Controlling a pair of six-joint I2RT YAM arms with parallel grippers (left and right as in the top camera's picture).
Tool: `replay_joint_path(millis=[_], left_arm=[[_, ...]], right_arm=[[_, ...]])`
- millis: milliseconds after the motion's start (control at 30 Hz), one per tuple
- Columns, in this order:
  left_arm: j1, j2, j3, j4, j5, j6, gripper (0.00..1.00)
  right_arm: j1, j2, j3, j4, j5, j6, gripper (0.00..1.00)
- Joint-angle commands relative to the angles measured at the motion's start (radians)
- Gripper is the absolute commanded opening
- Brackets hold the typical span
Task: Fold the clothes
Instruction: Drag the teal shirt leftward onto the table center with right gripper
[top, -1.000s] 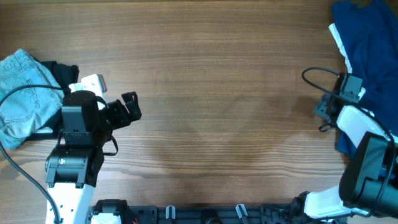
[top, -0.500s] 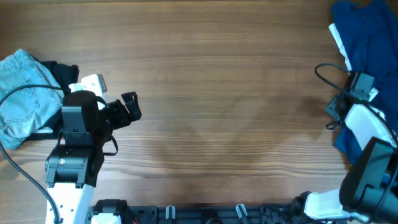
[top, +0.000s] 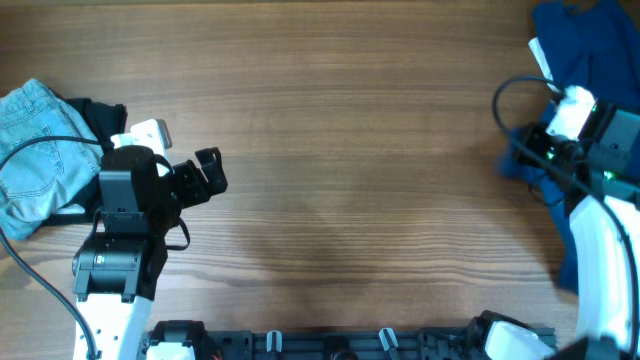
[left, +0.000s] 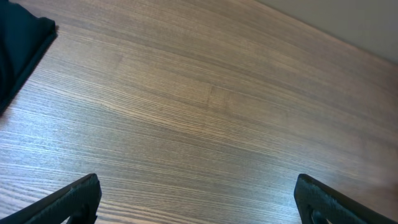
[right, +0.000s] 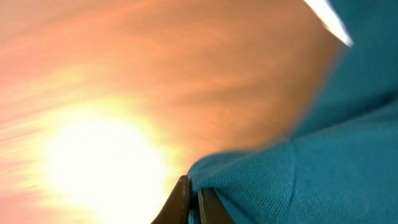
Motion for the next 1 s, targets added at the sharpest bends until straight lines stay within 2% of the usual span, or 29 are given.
replay_joint_path(millis=[0,200,267,300,367,500,633,700,767,800,867,967], left_arm=[[-0.003,0.001,0.018,0.002,0.013,0.009,1.00],[-0.003,0.001,0.018,0.002,0.013,0.009,1.00],[-0.003,0.001,0.018,0.002,0.013,0.009,1.00],[-0.003,0.001,0.018,0.002,0.013,0.009,1.00],[-0.003,0.001,0.018,0.002,0.013,0.009,1.00],[-0.003,0.001,0.018,0.002,0.018,0.009,1.00],[-0.003,0.002,0.018,0.003,0.076,0.009,1.00],[-0.004,0.004,0.018,0.005,0.087,0.009,1.00],[-0.005,0.008,0.018,0.011,0.117,0.009,1.00],[-0.005,0.012,0.018,0.015,0.150,0.009,1.00],[-0.005,0.022,0.018,0.023,0.223,0.009,1.00],[-0.005,0.054,0.018,0.033,0.303,0.009,1.00]], right_arm=[[0.136,-0.168,0.066,0.005,-0.335,-0.081,0.04],[0.381,-0.212,0.065,-0.049,-0.251,-0.101,0.05],[0.450,-0.173,0.065,-0.073,-0.221,-0.100,0.05],[0.534,-0.082,0.065,-0.063,-0.196,-0.085,0.06],[0.579,-0.013,0.065,-0.029,-0.163,-0.051,0.06],[0.667,0.130,0.065,0.136,-0.155,0.036,0.04],[0.809,0.248,0.066,0.483,-0.120,0.207,0.04],[0.856,0.270,0.066,0.560,-0.052,0.230,0.06],[0.893,0.290,0.066,0.601,0.006,0.237,0.20],[0.901,0.295,0.066,0.597,0.029,0.235,0.43],[0.897,0.294,0.066,0.543,0.105,0.200,1.00],[0.850,0.254,0.066,0.432,0.267,0.185,1.00]])
